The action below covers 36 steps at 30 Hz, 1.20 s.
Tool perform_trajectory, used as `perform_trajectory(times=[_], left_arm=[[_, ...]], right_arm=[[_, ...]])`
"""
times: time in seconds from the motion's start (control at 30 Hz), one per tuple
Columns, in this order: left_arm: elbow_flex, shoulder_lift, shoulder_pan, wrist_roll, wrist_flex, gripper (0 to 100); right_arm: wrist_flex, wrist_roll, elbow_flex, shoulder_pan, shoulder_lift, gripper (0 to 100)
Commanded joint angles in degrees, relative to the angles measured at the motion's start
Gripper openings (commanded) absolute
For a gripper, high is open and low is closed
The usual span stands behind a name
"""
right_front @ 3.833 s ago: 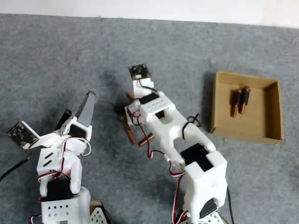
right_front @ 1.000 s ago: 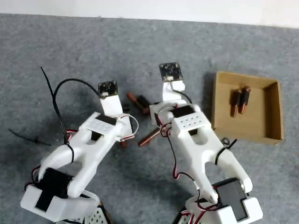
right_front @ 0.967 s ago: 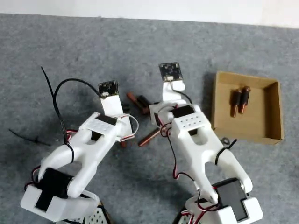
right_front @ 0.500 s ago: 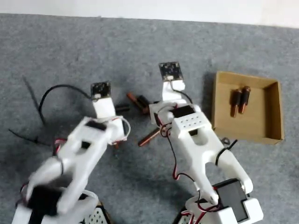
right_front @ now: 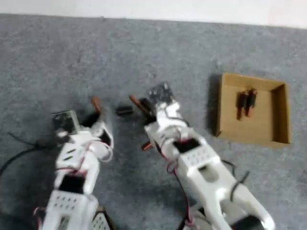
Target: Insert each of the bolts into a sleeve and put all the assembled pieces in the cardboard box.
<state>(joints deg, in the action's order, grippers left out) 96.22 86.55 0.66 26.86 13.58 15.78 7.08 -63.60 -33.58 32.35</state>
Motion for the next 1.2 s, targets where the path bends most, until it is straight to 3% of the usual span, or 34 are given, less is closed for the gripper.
perform_trajectory(times=[0.0, 0.1, 0.4, 0.77, 1.0, 1.17], left_arm=[[1.2, 12.5, -0.7, 0.8, 7.4, 1], [0.4, 19.2, -1.5, 6.5, 10.4, 1], [-3.0, 17.6, -0.3, 15.1, 10.1, 1], [-7.6, 17.6, 7.5, 15.7, 10.0, 1], [-7.1, 17.6, 7.9, 15.7, 8.7, 1], [-5.6, 17.6, 7.9, 15.8, 10.9, 1]], right_arm=[[-6.4, 3.8, -5.1, -2.9, 8.9, 0.3], [-10.6, 7.0, -9.7, -5.6, 12.9, 0.3], [-20.2, 14.8, -17.6, -11.3, 16.2, 0.3], [-21.3, 14.7, -17.6, -11.2, 16.3, 0.3], [-34.7, 14.9, -23.5, -11.2, 16.3, 0.3], [-37.7, 15.0, -26.3, -11.2, 16.3, 0.3]])
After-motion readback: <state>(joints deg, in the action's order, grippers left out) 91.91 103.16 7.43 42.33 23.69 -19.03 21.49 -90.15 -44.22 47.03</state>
